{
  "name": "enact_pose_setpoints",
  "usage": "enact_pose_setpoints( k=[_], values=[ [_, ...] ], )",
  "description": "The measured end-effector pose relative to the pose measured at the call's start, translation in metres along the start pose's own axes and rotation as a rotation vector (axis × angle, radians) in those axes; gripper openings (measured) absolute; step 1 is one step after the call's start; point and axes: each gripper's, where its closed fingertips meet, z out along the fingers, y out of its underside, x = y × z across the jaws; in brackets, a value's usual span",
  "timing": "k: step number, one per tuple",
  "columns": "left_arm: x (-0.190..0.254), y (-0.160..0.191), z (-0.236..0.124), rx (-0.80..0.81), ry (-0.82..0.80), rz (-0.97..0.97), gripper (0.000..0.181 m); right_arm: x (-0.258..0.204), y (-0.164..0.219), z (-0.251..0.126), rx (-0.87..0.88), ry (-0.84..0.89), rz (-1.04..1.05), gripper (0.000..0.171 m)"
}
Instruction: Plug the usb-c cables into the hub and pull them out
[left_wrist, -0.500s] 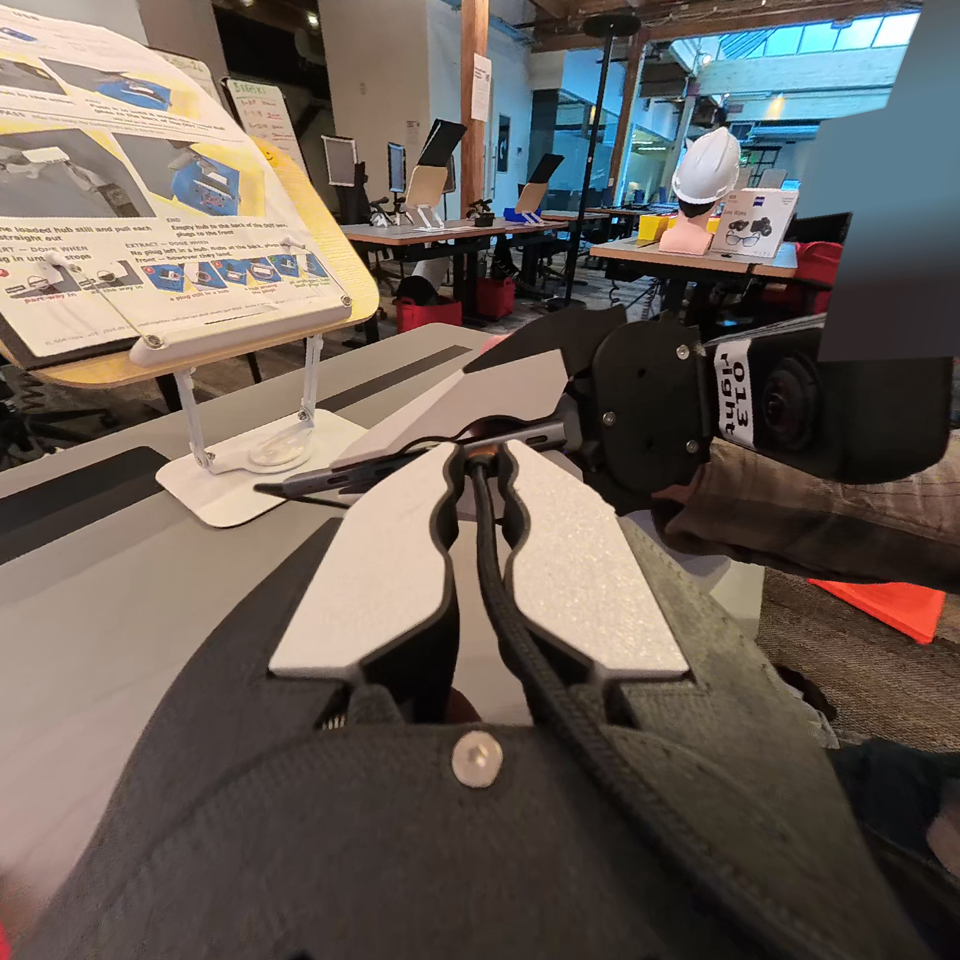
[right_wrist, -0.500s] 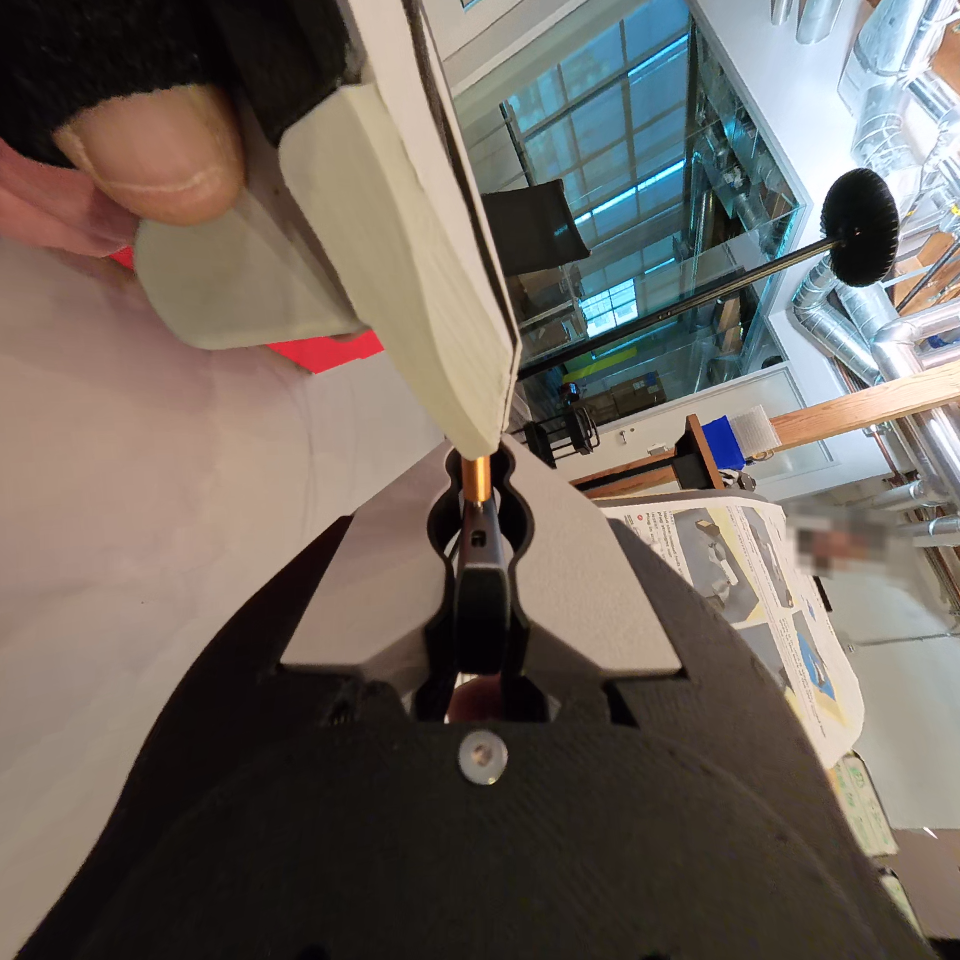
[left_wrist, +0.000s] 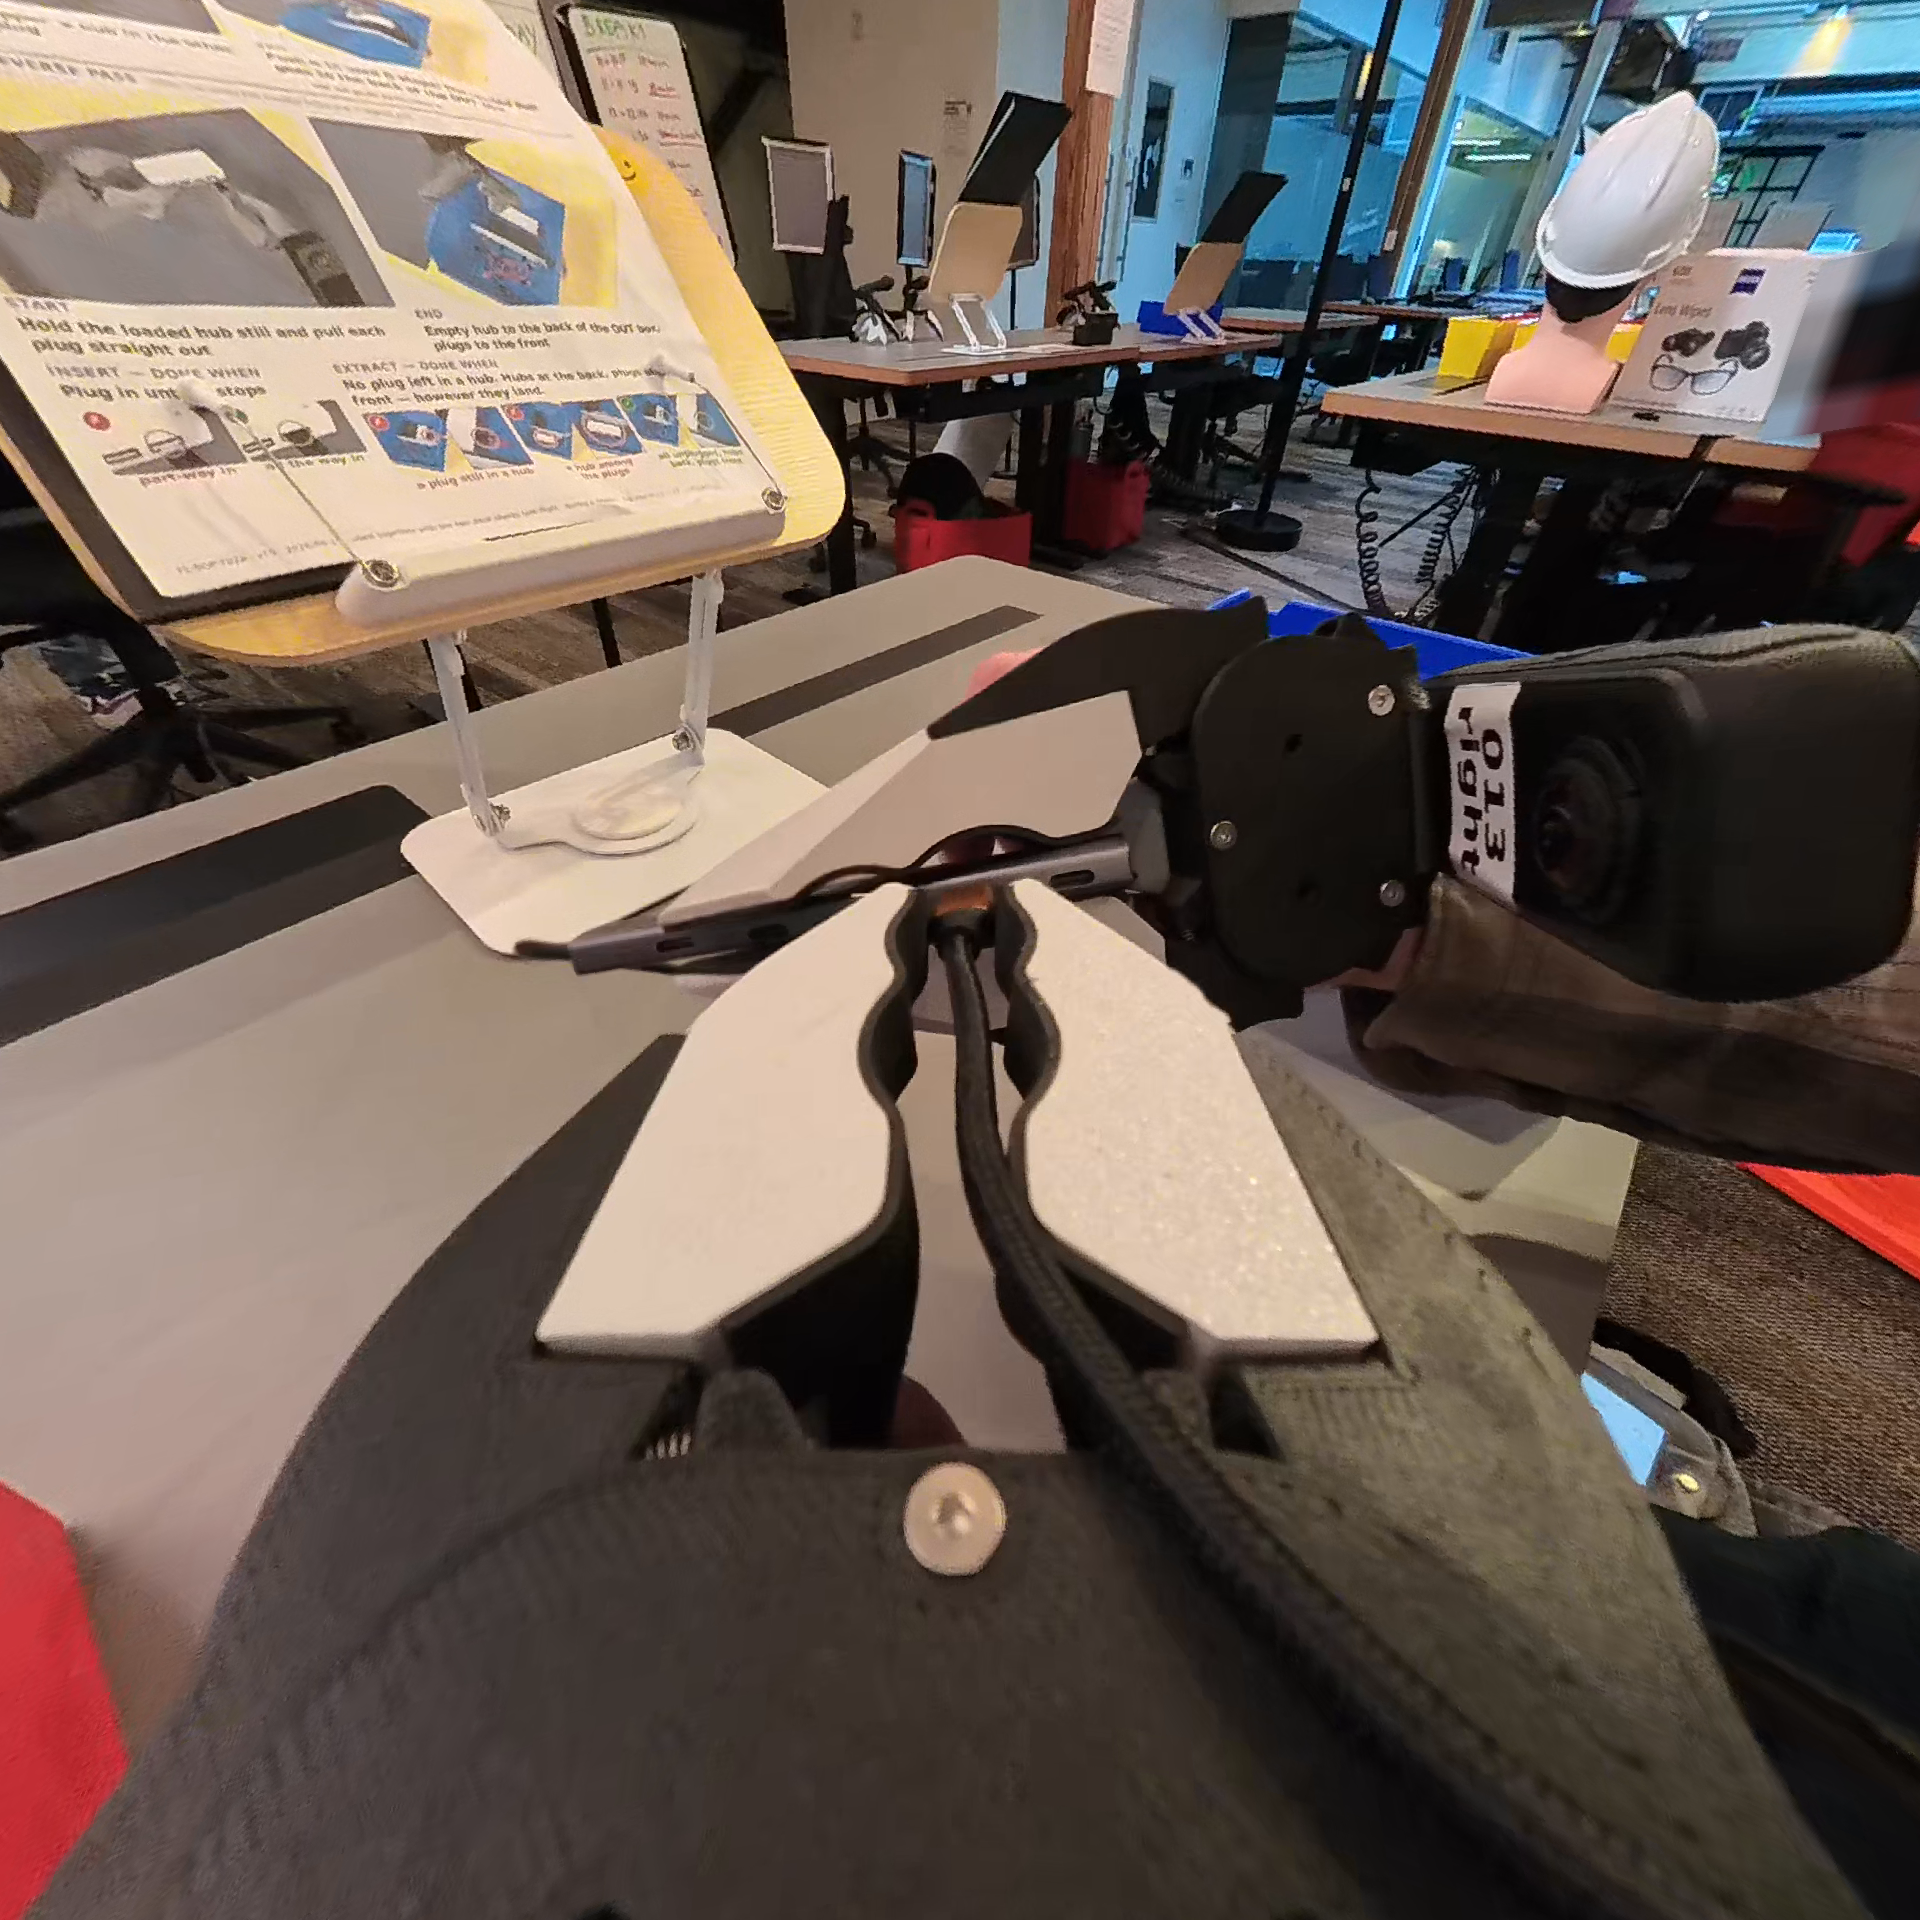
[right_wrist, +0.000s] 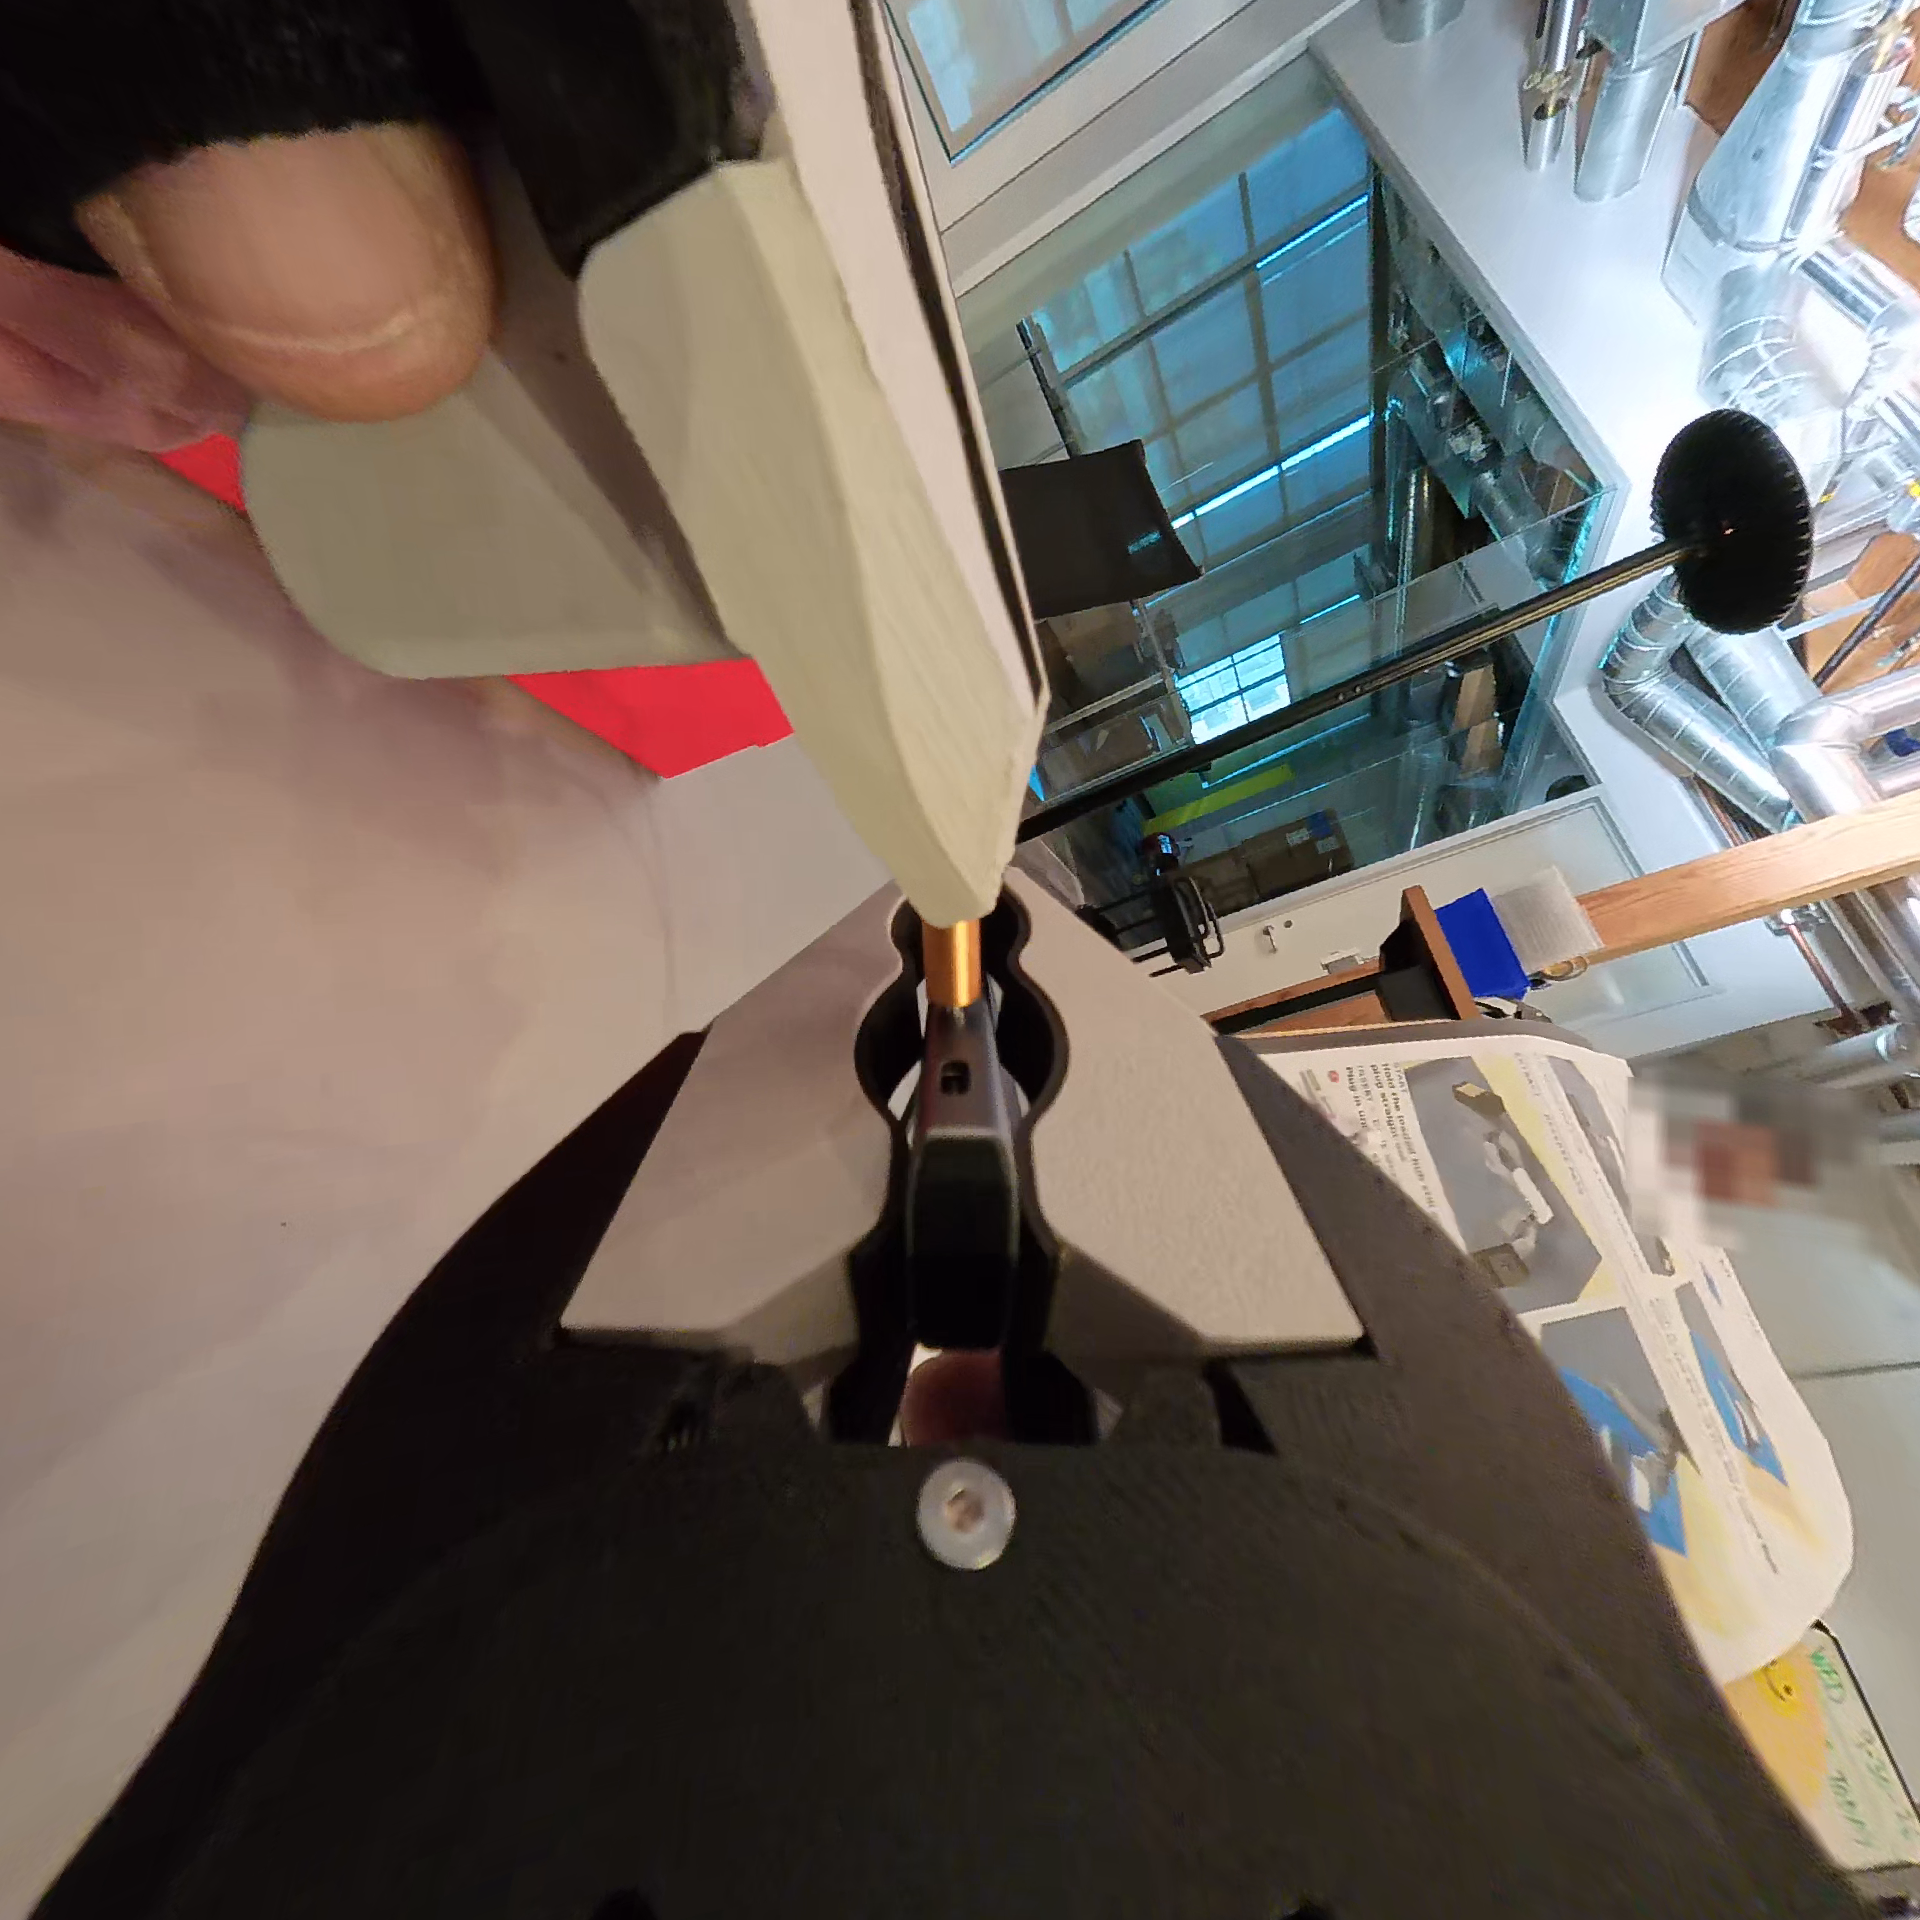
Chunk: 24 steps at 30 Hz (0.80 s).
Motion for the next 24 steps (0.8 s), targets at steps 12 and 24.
enact_pose_setpoints(
  k=[12, 24],
  values=[
    [-0.003, -0.010, -0.005, 0.006, -0.017, 0.015, 0.012, 0.009, -0.007, 0.002, 0.008, 0.025, -0.038, 0.007],
    [0.001, -0.021, -0.009, 0.031, -0.014, 0.038, 0.012, 0.017, -0.016, -0.002, 0.005, 0.047, -0.064, 0.006]
  ],
)
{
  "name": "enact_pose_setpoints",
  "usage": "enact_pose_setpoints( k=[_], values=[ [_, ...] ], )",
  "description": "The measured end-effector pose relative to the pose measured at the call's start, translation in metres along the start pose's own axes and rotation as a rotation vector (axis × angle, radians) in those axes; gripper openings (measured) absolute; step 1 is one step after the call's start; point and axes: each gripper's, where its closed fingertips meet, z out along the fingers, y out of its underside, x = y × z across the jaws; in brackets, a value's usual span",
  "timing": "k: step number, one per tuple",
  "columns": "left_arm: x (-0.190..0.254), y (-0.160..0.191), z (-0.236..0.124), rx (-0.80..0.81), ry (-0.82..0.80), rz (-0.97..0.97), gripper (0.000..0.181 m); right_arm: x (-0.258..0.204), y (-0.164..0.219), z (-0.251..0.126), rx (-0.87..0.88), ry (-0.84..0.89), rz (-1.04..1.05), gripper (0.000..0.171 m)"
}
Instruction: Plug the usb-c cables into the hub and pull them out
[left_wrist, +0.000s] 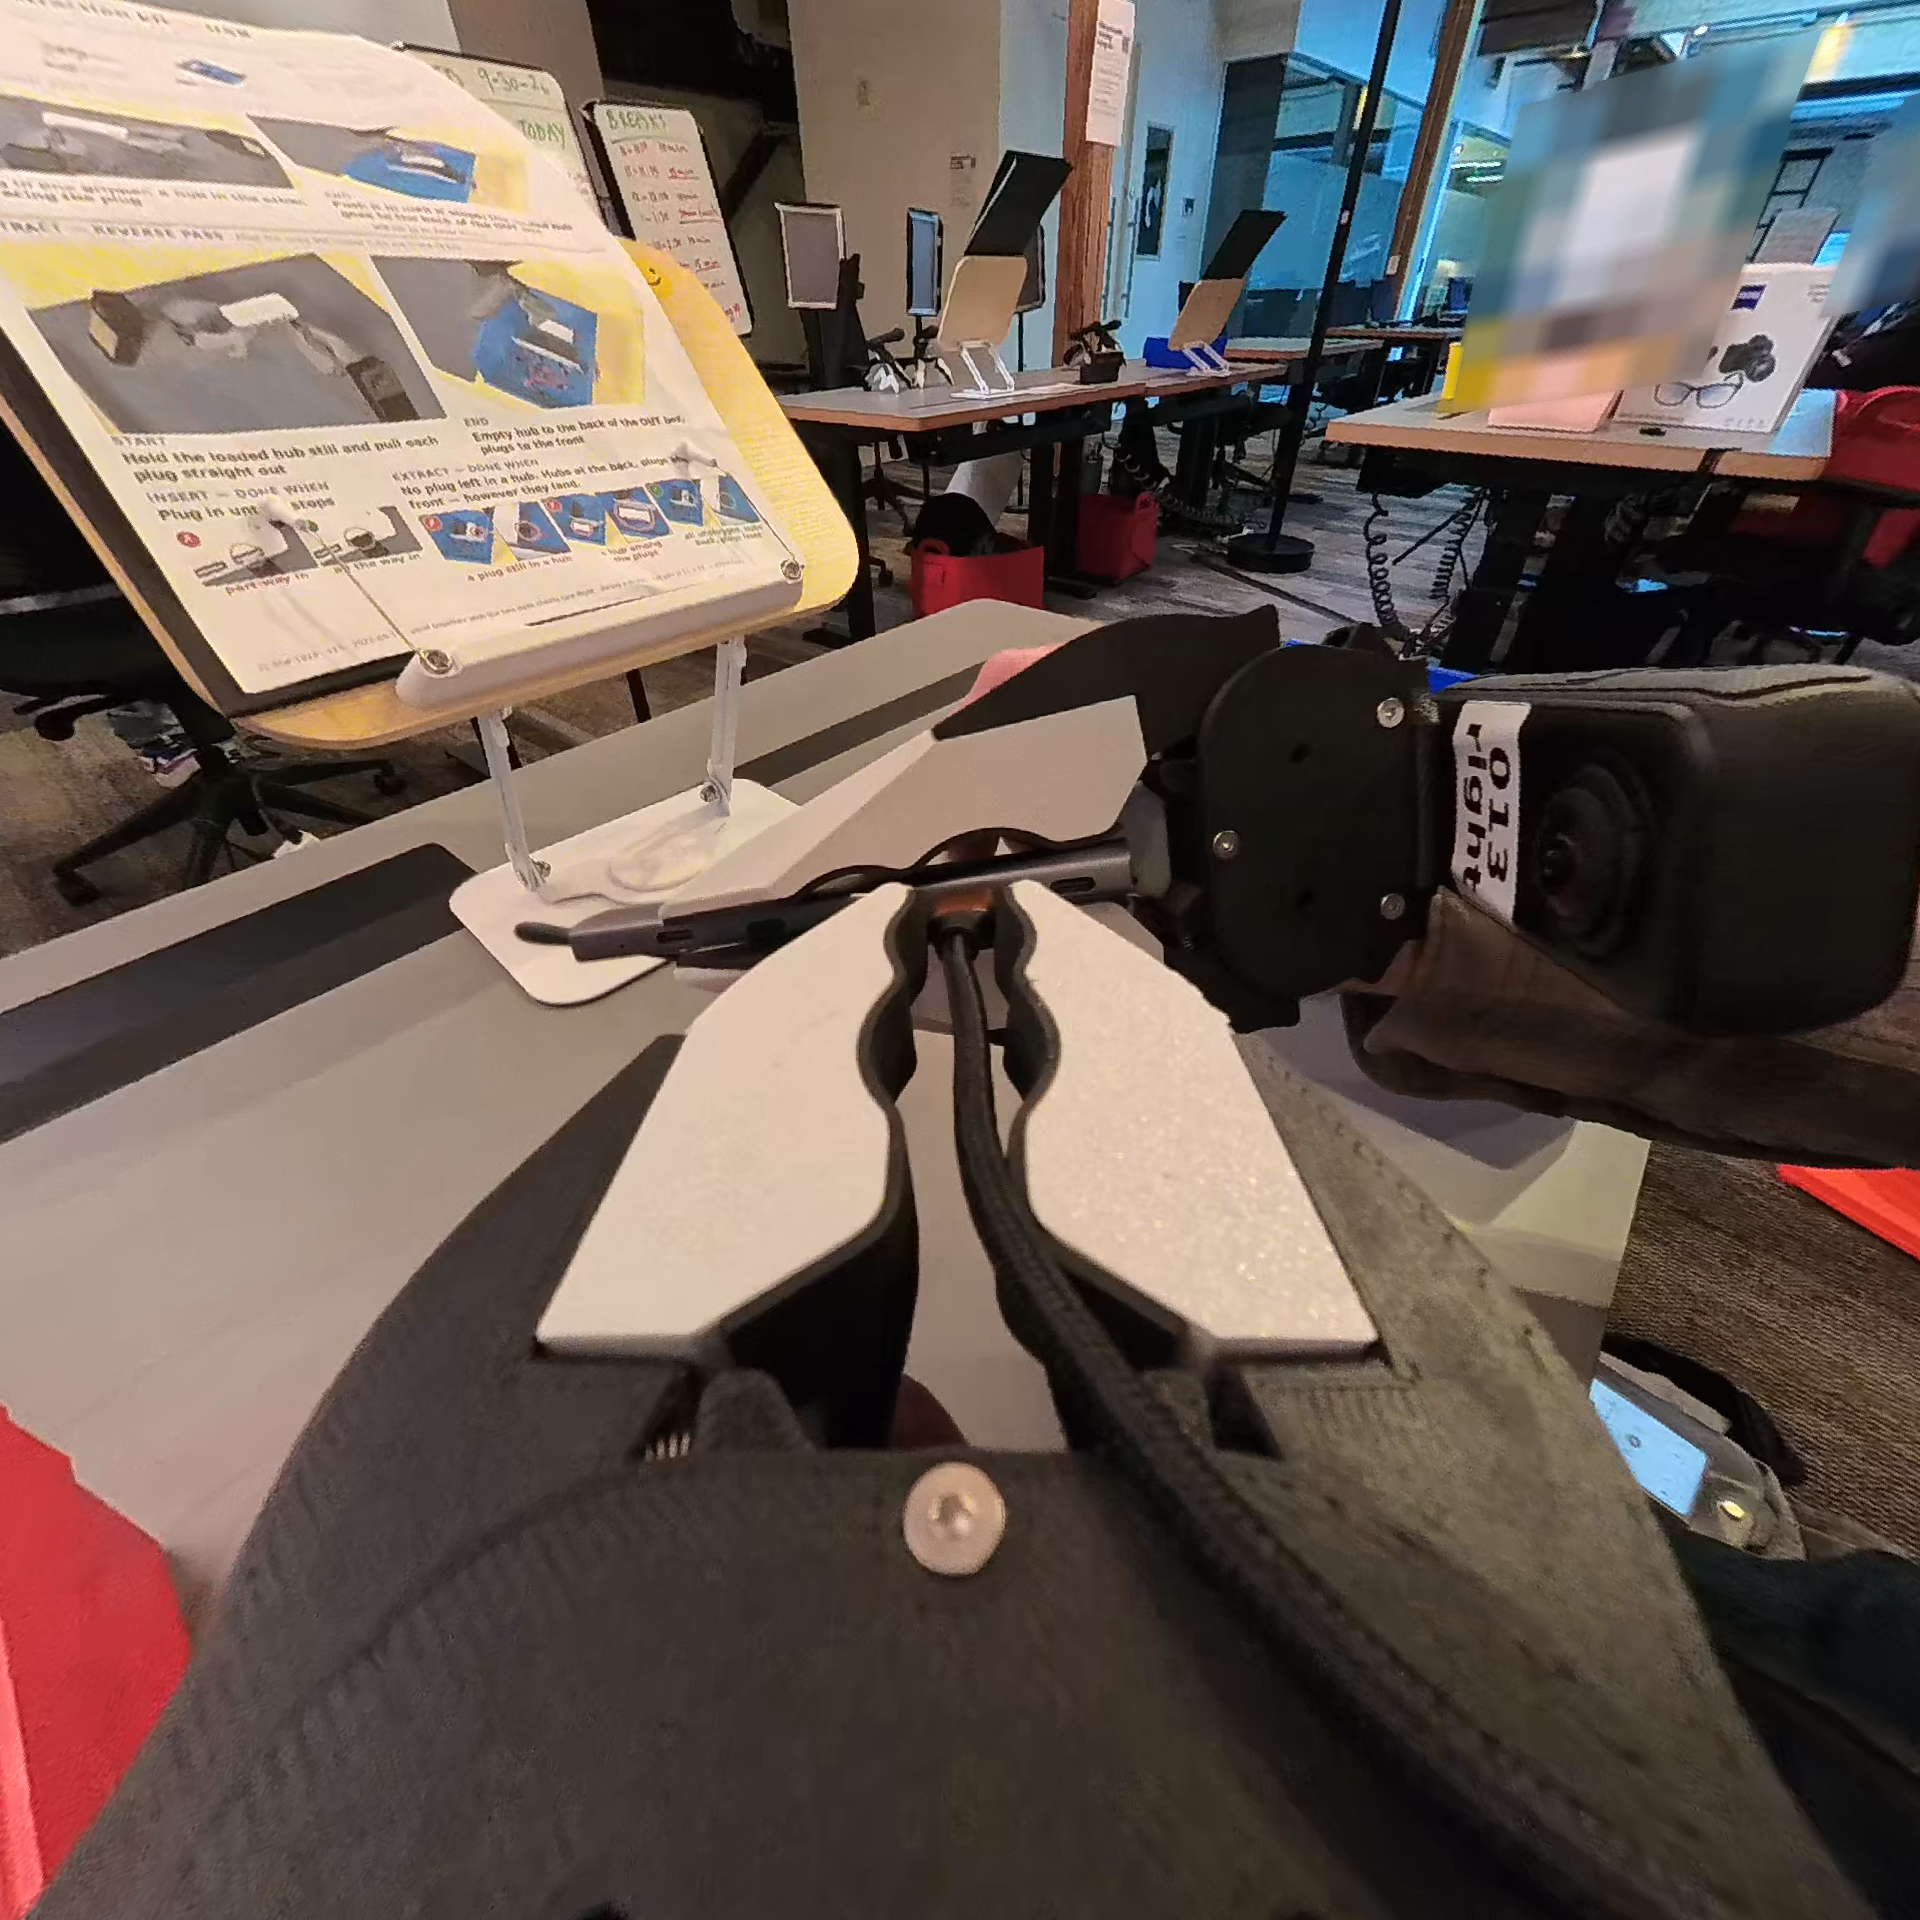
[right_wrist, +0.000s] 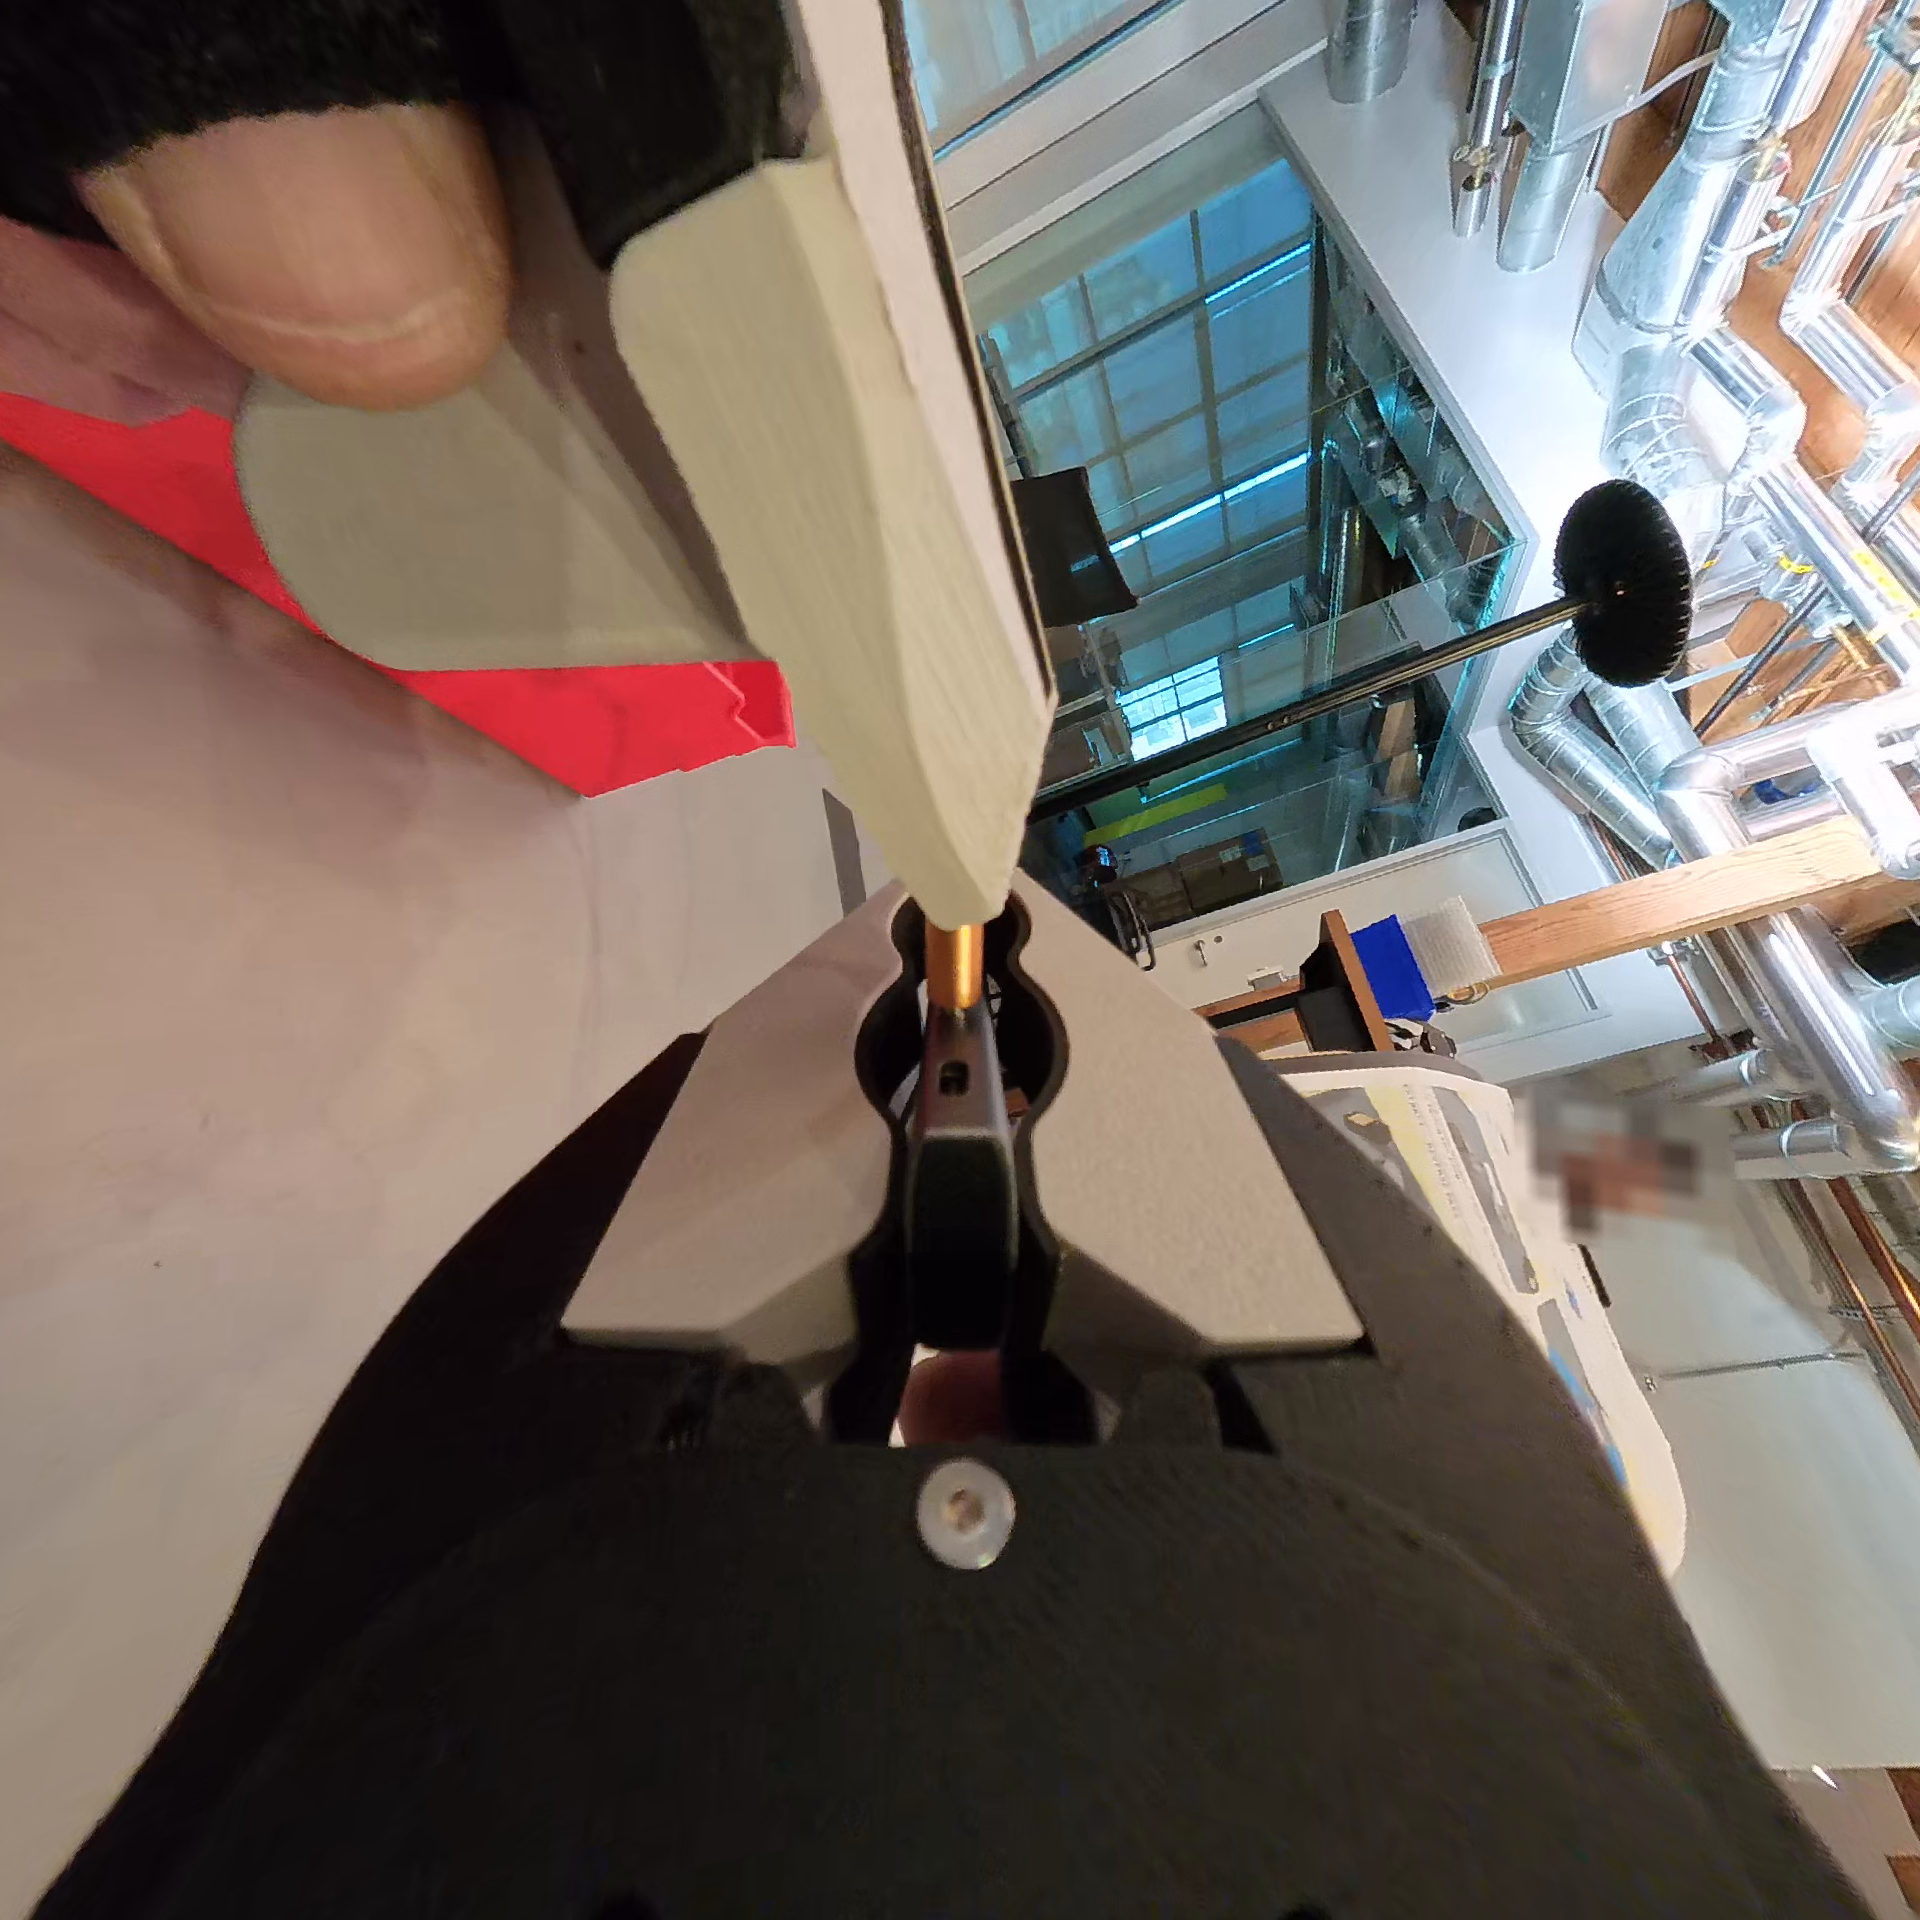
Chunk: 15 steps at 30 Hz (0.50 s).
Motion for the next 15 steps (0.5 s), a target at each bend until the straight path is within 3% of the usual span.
enact_pose_setpoints(
  k=[15],
  values=[
    [0.005, -0.012, -0.005, 0.055, 0.007, 0.010, 0.012, 0.007, -0.016, 0.003, 0.008, 0.035, 0.009, 0.006]
  ],
)
